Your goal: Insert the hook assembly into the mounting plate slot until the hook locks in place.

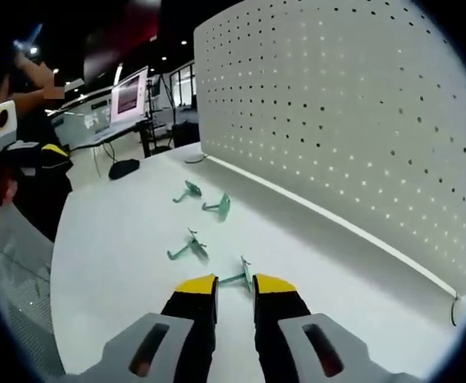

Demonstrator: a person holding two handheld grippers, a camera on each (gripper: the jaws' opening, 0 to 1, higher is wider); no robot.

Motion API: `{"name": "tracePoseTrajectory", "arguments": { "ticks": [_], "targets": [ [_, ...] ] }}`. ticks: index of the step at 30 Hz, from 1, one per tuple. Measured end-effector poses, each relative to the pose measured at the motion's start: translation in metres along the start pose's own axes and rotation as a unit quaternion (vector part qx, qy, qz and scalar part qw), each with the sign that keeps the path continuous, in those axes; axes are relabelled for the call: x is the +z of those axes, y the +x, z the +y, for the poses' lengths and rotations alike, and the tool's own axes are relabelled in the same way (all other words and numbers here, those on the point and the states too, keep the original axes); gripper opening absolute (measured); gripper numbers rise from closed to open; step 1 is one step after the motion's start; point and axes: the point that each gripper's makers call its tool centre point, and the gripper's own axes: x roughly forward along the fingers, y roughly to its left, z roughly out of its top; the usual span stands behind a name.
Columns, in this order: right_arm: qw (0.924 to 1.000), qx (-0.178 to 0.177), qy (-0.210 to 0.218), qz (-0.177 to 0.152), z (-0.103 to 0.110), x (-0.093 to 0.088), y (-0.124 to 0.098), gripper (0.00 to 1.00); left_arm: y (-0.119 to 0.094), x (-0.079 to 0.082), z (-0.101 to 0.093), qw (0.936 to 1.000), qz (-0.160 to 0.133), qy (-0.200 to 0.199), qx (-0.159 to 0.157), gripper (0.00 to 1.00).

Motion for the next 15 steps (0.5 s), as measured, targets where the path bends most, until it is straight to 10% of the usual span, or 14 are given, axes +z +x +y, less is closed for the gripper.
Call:
{"name": "tracePoseTrajectory", "arguments": {
  "ticks": [15],
  "targets": [
    [0.9995,0.0,-0.023,0.023,0.003,-0.01,0.01,0.13,-0.003,-0.006,0.002,0.9999,0.001,-0.012,0.007,0.75]
  ]
}}
